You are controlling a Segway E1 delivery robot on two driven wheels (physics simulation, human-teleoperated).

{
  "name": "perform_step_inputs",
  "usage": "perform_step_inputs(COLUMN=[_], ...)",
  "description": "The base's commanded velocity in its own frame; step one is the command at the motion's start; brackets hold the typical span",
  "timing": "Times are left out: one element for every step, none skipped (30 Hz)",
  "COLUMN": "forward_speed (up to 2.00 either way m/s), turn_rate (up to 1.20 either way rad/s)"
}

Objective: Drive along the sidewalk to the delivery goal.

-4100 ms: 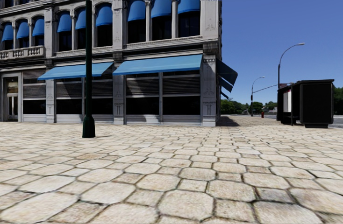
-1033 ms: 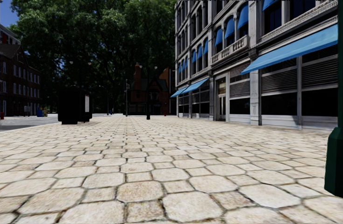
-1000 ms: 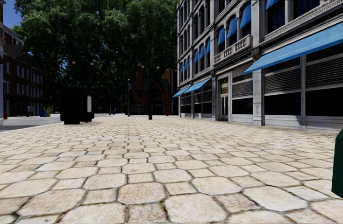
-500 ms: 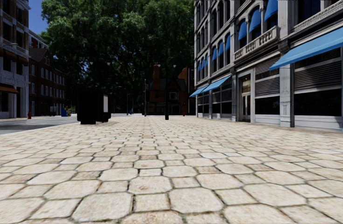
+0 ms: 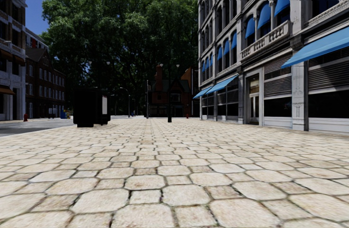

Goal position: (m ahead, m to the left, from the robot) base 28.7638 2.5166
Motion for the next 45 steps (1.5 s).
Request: perform_step_inputs(forward_speed=[1.25,1.26,1.26,1.31,1.41,1.47,1.56,1.56,1.67,1.76,1.84,1.84,1.87,1.88,1.89,1.89,2.00,2.00,2.00,2.00,2.00,2.00,2.00,2.00,2.00,2.00,2.00,2.00,2.00,2.00,2.00,2.00,2.00,2.00,2.00,2.00,2.00,2.00,2.00,2.00,2.00,2.00,2.00,2.00,2.00], turn_rate=[0.00,0.00,0.00,0.00,0.00,0.00,0.00,0.00,0.00,0.00,0.00,0.00,0.00,0.00,0.00,0.00,0.00,0.00,0.00,0.00,0.00,0.00,0.00,0.00,0.00,0.00,0.00,0.00,0.00,0.00,0.00,0.00,0.00,0.00,0.00,0.08,0.16,0.16,0.26,0.29,0.29,0.30,0.30,0.30,0.30])
